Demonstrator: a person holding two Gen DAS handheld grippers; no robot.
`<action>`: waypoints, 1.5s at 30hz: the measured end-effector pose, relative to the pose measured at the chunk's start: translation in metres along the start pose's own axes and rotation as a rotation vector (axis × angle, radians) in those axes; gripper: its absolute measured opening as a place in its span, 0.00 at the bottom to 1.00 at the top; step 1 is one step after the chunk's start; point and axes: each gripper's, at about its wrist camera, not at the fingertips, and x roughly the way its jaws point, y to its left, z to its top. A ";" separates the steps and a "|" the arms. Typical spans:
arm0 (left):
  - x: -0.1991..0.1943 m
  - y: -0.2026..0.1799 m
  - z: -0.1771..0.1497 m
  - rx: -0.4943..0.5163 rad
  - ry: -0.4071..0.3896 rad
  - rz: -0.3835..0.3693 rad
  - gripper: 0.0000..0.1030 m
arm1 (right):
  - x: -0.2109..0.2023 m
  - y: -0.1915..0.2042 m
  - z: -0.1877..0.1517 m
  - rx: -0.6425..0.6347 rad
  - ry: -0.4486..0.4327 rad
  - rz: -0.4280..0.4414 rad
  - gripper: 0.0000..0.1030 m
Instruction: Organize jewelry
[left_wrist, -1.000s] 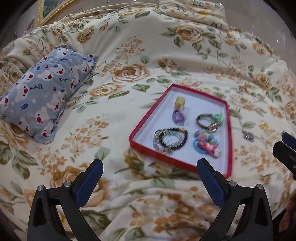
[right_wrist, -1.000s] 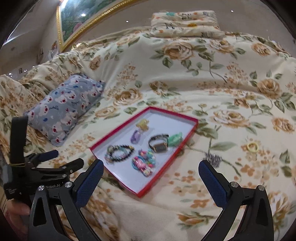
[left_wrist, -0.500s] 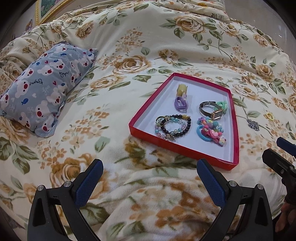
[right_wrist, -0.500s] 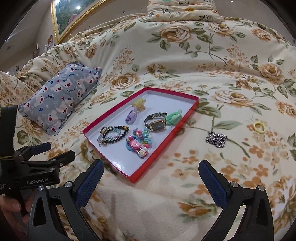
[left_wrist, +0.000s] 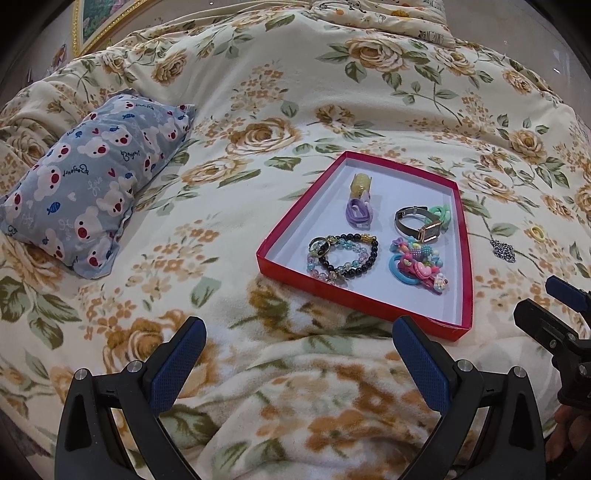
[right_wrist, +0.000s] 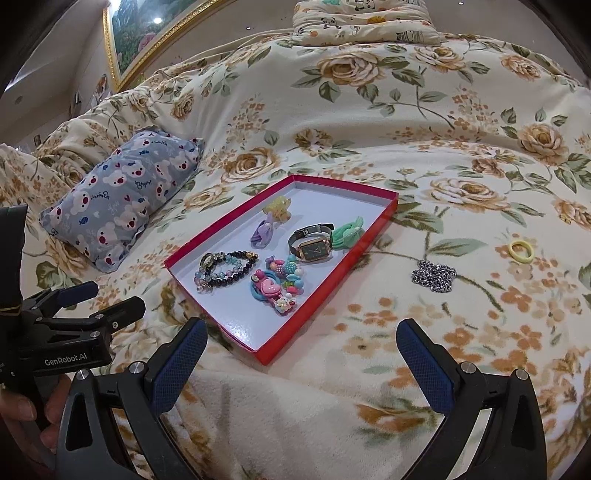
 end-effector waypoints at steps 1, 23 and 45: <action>0.000 0.000 0.000 -0.001 -0.001 -0.002 0.99 | 0.000 0.000 0.000 -0.001 0.000 0.001 1.00; -0.006 0.000 -0.001 0.008 -0.025 -0.013 0.99 | -0.002 0.008 0.001 -0.039 -0.011 -0.002 1.00; -0.007 0.000 -0.002 0.019 -0.025 -0.014 0.99 | -0.004 0.008 0.001 -0.035 -0.017 0.003 1.00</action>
